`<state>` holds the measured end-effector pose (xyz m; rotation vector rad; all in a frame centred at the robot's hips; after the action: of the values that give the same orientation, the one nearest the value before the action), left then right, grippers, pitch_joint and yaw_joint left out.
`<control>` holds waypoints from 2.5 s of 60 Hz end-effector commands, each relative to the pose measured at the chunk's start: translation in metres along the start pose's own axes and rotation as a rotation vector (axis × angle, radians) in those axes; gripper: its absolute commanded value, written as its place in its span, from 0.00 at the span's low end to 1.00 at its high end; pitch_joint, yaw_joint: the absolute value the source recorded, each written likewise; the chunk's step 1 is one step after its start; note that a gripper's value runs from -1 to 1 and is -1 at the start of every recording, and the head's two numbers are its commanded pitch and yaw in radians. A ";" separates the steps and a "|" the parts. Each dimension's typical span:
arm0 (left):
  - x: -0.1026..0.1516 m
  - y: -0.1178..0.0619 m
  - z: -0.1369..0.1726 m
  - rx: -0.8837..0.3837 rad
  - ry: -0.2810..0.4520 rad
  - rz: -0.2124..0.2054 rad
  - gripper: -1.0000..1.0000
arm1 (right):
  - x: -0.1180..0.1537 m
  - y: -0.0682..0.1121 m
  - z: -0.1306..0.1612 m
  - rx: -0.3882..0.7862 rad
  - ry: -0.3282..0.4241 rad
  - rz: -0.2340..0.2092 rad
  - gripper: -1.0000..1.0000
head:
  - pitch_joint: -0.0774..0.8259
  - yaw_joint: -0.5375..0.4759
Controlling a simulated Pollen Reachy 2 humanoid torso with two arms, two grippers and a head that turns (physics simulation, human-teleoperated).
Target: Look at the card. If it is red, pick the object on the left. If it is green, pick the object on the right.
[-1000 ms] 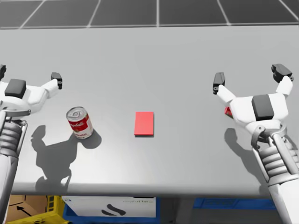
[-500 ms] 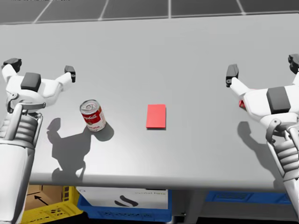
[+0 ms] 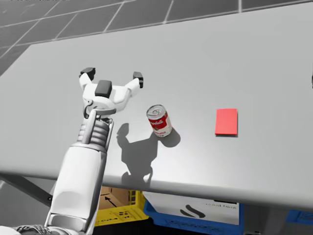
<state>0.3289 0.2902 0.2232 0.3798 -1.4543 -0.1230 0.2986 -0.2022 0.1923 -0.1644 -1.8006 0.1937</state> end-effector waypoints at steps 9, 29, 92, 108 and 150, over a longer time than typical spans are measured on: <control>0.020 0.001 0.022 -0.166 0.076 0.160 0.00 | -0.001 0.006 0.001 -0.001 0.004 -0.020 0.00 | 0.87 0.89; 0.025 -0.001 0.100 -0.473 0.124 0.253 0.00 | -0.005 0.007 0.002 0.001 0.019 -0.021 0.00 | 0.86 0.89; -0.063 -0.070 0.059 -0.429 0.243 0.354 0.00 | -0.008 0.007 0.001 0.011 0.024 -0.019 0.00 | 0.85 0.88; -0.063 -0.071 0.060 -0.451 0.230 0.345 1.00 | -0.007 0.007 0.000 0.011 0.022 -0.021 0.00 | 0.84 0.87; -0.029 -0.058 0.071 -0.496 0.170 0.352 1.00 | -0.009 0.006 0.002 0.018 0.031 -0.024 0.00 | 0.44 0.87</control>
<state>0.2641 0.2352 0.1561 -0.2342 -1.1893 -0.1489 0.3005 -0.2024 0.1828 -0.1484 -1.7718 0.2011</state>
